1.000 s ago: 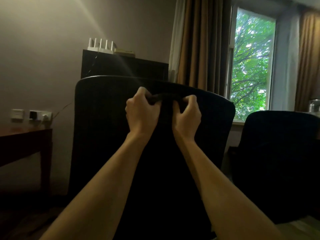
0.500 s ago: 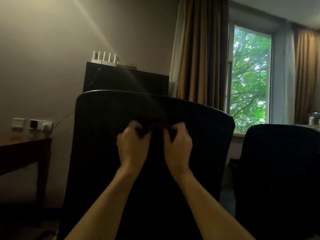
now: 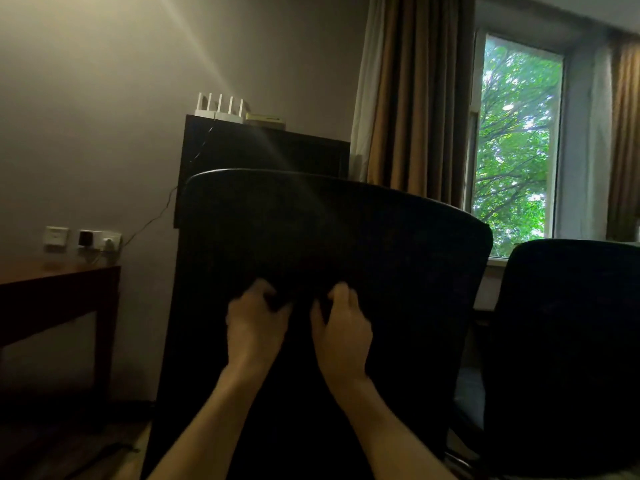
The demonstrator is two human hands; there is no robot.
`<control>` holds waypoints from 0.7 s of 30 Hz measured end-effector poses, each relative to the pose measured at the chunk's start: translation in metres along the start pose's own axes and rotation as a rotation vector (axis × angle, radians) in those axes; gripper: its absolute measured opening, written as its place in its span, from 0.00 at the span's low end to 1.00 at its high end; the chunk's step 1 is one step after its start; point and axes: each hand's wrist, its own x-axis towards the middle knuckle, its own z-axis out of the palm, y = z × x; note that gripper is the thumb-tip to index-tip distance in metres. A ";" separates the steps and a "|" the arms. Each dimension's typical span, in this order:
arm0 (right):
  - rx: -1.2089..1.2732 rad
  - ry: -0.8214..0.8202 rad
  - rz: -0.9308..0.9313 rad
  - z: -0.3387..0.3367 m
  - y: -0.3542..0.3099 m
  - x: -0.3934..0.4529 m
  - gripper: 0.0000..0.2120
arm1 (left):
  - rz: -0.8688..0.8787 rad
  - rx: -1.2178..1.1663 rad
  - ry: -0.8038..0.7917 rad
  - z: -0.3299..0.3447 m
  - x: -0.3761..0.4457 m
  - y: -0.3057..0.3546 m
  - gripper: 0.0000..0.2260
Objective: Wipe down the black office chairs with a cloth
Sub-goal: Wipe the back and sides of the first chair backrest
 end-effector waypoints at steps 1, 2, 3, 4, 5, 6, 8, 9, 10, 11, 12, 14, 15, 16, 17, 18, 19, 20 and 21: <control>-0.003 -0.041 0.027 0.003 0.002 -0.012 0.11 | -0.026 -0.001 -0.015 0.003 -0.009 -0.010 0.08; 0.004 -0.057 0.040 0.004 0.001 -0.018 0.10 | -0.035 -0.003 -0.009 0.003 -0.014 -0.015 0.08; 0.021 -0.046 0.037 0.002 -0.002 -0.019 0.10 | -0.034 -0.009 0.004 0.002 -0.013 -0.015 0.07; 0.051 -0.006 0.022 -0.002 -0.006 -0.014 0.10 | -0.012 -0.031 0.030 -0.001 -0.008 -0.013 0.07; 0.088 0.047 0.003 -0.008 -0.012 -0.004 0.10 | 0.025 -0.064 0.067 -0.006 -0.001 -0.006 0.07; 0.126 0.091 -0.013 -0.015 -0.021 0.011 0.10 | 0.073 -0.097 0.111 -0.014 0.009 0.004 0.07; 0.194 0.141 -0.056 -0.034 -0.042 0.046 0.10 | 0.175 -0.162 0.183 -0.035 0.029 0.031 0.08; 0.216 0.166 -0.098 -0.041 -0.054 0.063 0.10 | 0.212 -0.192 0.201 -0.046 0.039 0.045 0.08; 0.220 0.193 -0.147 -0.046 -0.066 0.078 0.10 | 0.236 -0.205 0.205 -0.056 0.048 0.058 0.07; 0.206 0.212 -0.189 -0.048 -0.075 0.090 0.09 | 0.251 -0.199 0.204 -0.063 0.056 0.067 0.07; 0.179 0.221 -0.217 -0.048 -0.082 0.097 0.09 | 0.262 -0.194 0.202 -0.068 0.064 0.072 0.08; 0.111 0.236 -0.242 -0.043 -0.085 0.103 0.08 | 0.275 -0.182 0.178 -0.069 0.072 0.072 0.08; 0.086 0.243 -0.250 -0.039 -0.081 0.102 0.08 | 0.280 -0.168 0.157 -0.068 0.073 0.068 0.08; 0.073 0.242 -0.254 -0.033 -0.074 0.097 0.08 | 0.284 -0.157 0.131 -0.066 0.072 0.060 0.09; 0.066 0.230 -0.250 -0.026 -0.067 0.088 0.08 | 0.282 -0.154 0.099 -0.064 0.070 0.052 0.09; 0.051 0.208 -0.239 -0.017 -0.059 0.076 0.09 | 0.266 -0.149 0.068 -0.060 0.066 0.042 0.09; 0.020 0.183 -0.223 -0.006 -0.050 0.060 0.09 | 0.238 -0.133 0.046 -0.056 0.060 0.029 0.09; -0.021 0.159 -0.209 0.005 -0.041 0.042 0.09 | 0.194 -0.105 0.033 -0.050 0.053 0.014 0.09; -0.059 0.137 -0.199 0.015 -0.032 0.023 0.08 | 0.140 -0.069 0.021 -0.041 0.042 -0.004 0.09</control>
